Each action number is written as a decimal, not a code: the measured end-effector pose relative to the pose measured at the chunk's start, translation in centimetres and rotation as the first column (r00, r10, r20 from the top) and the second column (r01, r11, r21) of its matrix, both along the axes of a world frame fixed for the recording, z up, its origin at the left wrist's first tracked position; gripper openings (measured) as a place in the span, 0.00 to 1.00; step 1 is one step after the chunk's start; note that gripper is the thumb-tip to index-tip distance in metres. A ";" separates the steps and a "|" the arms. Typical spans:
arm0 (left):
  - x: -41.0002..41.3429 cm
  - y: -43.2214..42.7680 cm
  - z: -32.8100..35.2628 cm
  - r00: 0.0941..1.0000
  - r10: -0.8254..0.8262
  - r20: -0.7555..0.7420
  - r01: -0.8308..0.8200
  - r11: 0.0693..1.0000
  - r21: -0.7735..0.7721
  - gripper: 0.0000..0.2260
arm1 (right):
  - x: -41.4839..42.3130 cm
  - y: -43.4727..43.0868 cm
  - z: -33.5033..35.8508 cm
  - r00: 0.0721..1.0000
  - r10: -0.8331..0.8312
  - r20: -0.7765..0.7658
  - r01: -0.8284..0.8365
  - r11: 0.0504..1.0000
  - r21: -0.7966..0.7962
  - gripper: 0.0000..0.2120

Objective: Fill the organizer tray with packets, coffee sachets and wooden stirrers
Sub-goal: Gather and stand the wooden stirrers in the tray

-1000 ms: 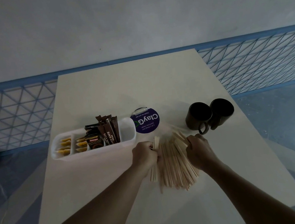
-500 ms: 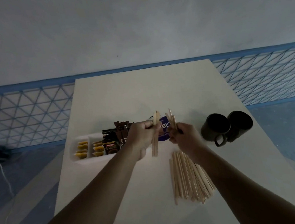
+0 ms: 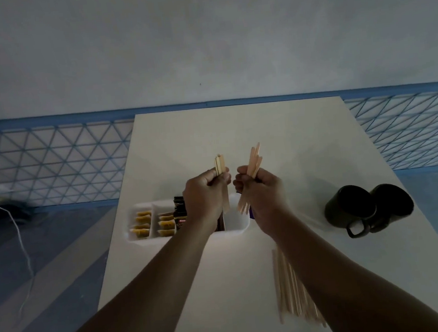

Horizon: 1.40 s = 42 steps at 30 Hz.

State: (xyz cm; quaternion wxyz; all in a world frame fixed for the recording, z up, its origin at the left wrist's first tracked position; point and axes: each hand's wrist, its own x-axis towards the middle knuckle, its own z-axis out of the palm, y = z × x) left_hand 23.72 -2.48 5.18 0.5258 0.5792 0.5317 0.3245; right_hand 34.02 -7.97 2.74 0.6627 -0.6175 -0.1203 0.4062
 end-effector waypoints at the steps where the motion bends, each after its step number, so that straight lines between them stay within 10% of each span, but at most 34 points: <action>1: 0.1 0.0 -0.2 1.000 -0.001 -0.030 0.002 1.000 0.029 0.07 | -0.2 0.2 -0.3 1.000 0.003 0.004 -0.003 1.000 0.000 0.09; 12: 1.5 -0.5 -2.1 0.956 -0.041 -0.291 0.092 0.982 0.165 0.06 | -1.1 0.1 -3.2 0.949 0.167 0.268 -0.103 0.966 -0.238 0.12; 33: 0.7 -0.2 0.1 0.968 -0.001 -0.249 0.070 0.961 0.267 0.08 | 1.3 -1.1 -1.0 0.887 0.166 0.431 -0.052 0.963 -0.264 0.20; 42: 1.2 -4.4 -0.7 0.950 -0.233 -0.206 0.241 0.970 0.014 0.07 | 4.2 -7.0 -1.4 0.851 0.127 0.509 0.019 0.962 -0.271 0.11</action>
